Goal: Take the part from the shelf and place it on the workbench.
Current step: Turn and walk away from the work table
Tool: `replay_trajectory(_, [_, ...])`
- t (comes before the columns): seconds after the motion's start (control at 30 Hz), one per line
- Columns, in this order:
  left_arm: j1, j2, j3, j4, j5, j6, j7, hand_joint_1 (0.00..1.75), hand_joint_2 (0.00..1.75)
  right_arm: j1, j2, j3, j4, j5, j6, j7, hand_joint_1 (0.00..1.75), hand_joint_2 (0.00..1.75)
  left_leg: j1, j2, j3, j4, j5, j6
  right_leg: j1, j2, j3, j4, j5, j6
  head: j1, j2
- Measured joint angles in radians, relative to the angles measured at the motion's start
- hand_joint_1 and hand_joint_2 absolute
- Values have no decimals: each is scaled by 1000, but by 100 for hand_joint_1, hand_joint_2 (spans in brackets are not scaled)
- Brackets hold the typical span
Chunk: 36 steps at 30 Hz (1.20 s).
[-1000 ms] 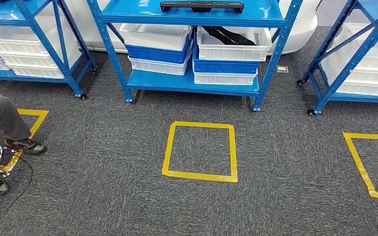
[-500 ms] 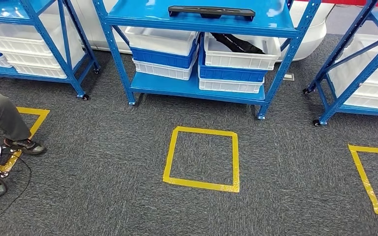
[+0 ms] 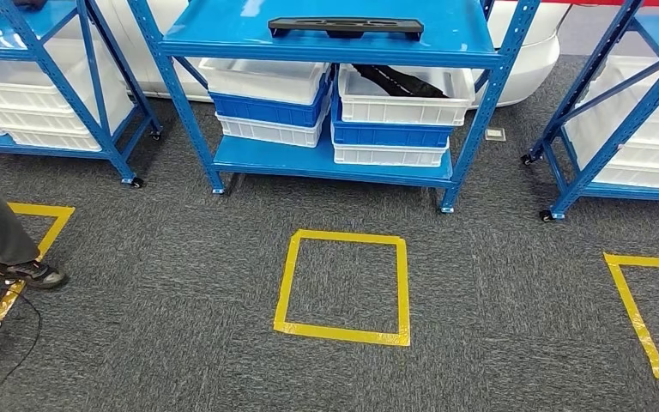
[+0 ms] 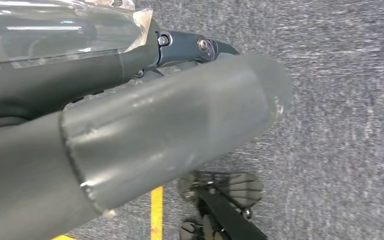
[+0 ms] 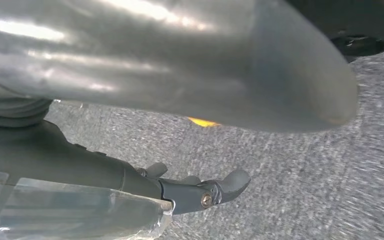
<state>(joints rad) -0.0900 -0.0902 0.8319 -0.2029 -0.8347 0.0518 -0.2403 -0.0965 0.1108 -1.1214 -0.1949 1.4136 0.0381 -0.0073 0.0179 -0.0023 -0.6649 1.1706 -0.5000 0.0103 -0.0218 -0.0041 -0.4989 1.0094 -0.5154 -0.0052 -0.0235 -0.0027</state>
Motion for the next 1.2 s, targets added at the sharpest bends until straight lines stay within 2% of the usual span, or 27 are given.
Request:
replay_trajectory(0.03, [0,0,0,0,0,0,0,0,0,-1,1,0,0,0,0,2,0,0,-4,1,21,-61,29,9,2,1,9,-1,-8,4,1,0])
replay_trajectory(0.07, [-1,1,0,0,0,-1,0,0,0,-2,2,1,0,0,1,3,0,0,-9,2,37,-106,40,17,3,2,13,-3,-15,9,1,0])
replay_trajectory(0.1, [-2,1,0,0,-1,-2,0,0,0,-3,2,1,0,-1,2,6,0,0,-13,2,45,-128,35,23,5,2,18,-5,-19,16,1,0])
replay_trajectory(0.13, [-2,1,0,0,-1,-3,1,0,0,-4,2,1,0,-1,4,7,0,0,-16,0,47,-133,19,29,9,3,24,-3,-18,25,2,0])
replay_trajectory(0.23, [1,0,0,0,-4,-3,2,0,0,-5,1,1,0,-4,8,8,0,0,-13,-3,72,-151,43,44,13,3,32,26,-30,44,3,0])
replay_trajectory(0.27, [1,0,0,0,-5,-3,2,0,0,-6,0,1,0,-5,8,8,0,0,-11,-2,80,-153,49,48,13,3,15,60,-48,43,4,0])
replay_trajectory(0.3, [0,0,0,0,-6,-3,3,0,0,-7,0,1,0,-6,8,8,0,0,-11,-1,85,-154,49,51,12,3,-16,114,-73,39,5,0])
replay_trajectory(0.37, [-2,0,0,0,-6,-3,3,0,0,-6,0,1,0,-7,8,8,0,0,-14,-3,89,-153,41,55,11,3,-99,234,-117,37,5,0])
replay_trajectory(0.4, [-2,-1,0,0,-7,-3,3,0,0,-4,0,1,0,-7,8,8,0,0,-15,-5,92,-153,36,55,11,3,-128,265,-125,38,4,0])
replay_trajectory(0.43, [-1,-1,0,0,-7,-4,3,0,0,-2,-1,1,0,-7,8,8,0,0,-16,-7,98,-153,31,54,11,3,-139,259,-114,45,5,0])
replay_trajectory(0.47, [-1,-2,0,0,-8,-4,4,0,0,0,-2,1,0,-7,8,8,0,0,-17,-10,106,-152,25,53,12,3,-132,215,-84,54,4,0])
replay_trajectory(0.5, [0,-3,0,0,-8,-5,4,0,0,1,-4,1,0,-7,8,8,0,0,-17,-12,114,-152,19,50,12,3,-111,144,-40,63,5,0])
replay_trajectory(0.53, [0,-3,0,0,-8,-6,4,0,0,2,-5,1,0,-7,8,8,0,0,-17,-13,123,-152,13,46,12,2,-92,84,-3,67,4,0])
replay_trajectory(0.57, [-1,-3,0,0,-8,-7,5,0,0,1,-6,1,0,-7,9,8,0,0,-18,-13,129,-152,7,42,15,0,-79,39,15,61,4,0])
replay_trajectory(0.6, [-1,-3,0,0,-8,-7,5,0,0,0,-6,2,0,-7,9,8,0,0,-19,-13,134,-153,1,35,18,-2,-72,15,24,50,3,0])
replay_trajectory(0.67, [-2,-3,1,0,-8,-7,6,0,0,-1,-7,2,0,-6,9,8,0,0,-20,-12,140,-143,-5,23,19,-3,-67,10,19,20,-2,0])
replay_trajectory(0.73, [-2,-2,1,0,-8,-8,6,0,0,0,-7,2,0,-6,9,8,0,0,-17,-9,139,-118,-18,13,12,-2,-49,6,28,3,-4,0])
replay_trajectory(0.8, [-4,-2,1,0,-8,-8,6,0,0,-2,-7,2,0,-5,9,8,0,0,-12,-4,103,-46,-59,0,9,-1,-35,4,27,-5,-6,0])
replay_trajectory(0.87, [-4,-3,0,0,-9,-14,7,0,0,-3,-7,2,0,-4,10,8,0,0,-7,-2,27,73,-110,-10,9,-1,-31,5,21,-10,-8,0])
replay_trajectory(0.9, [-3,-3,0,0,-10,-19,9,0,0,-3,-8,2,0,-4,10,8,0,0,-5,-1,-7,116,-123,-14,9,-1,-29,5,17,-11,-8,0])
replay_trajectory(0.93, [-1,-2,0,0,-12,-23,11,0,0,-1,-8,2,0,-4,11,8,0,0,-4,-1,-27,128,-116,-15,8,0,-24,5,12,-11,-9,0])
replay_trajectory(0.97, [1,0,0,0,-13,-26,14,0,0,0,-8,3,0,-3,10,8,0,0,-2,-1,-28,101,-86,-15,8,1,-17,5,6,-8,-9,0])
replay_trajectory(1.03, [3,5,1,0,-14,-27,19,0,0,2,-8,3,0,-3,6,9,0,0,0,2,11,-26,7,-11,6,2,0,4,-7,-2,-9,0])
replay_trajectory(1.07, [3,8,1,0,-14,-27,21,0,0,1,-8,3,0,-3,3,9,0,0,-2,4,28,-77,23,-6,7,3,6,3,-14,4,-8,0])
replay_trajectory(1.1, [3,12,1,0,-14,-26,22,0,0,0,-9,3,0,-4,-1,10,0,0,-6,5,37,-107,23,0,8,3,8,2,-20,10,-8,0])
replay_trajectory(1.17, [6,18,1,0,-13,-26,23,0,0,-1,-13,3,-1,-4,-5,13,0,0,-13,4,39,-120,-8,18,12,3,21,6,-22,29,-6,0])
replay_trajectory(1.2, [9,21,1,0,-13,-25,23,0,0,-1,-16,3,-1,-5,-6,15,0,0,-14,1,50,-127,3,29,15,2,27,10,-24,38,-6,0])
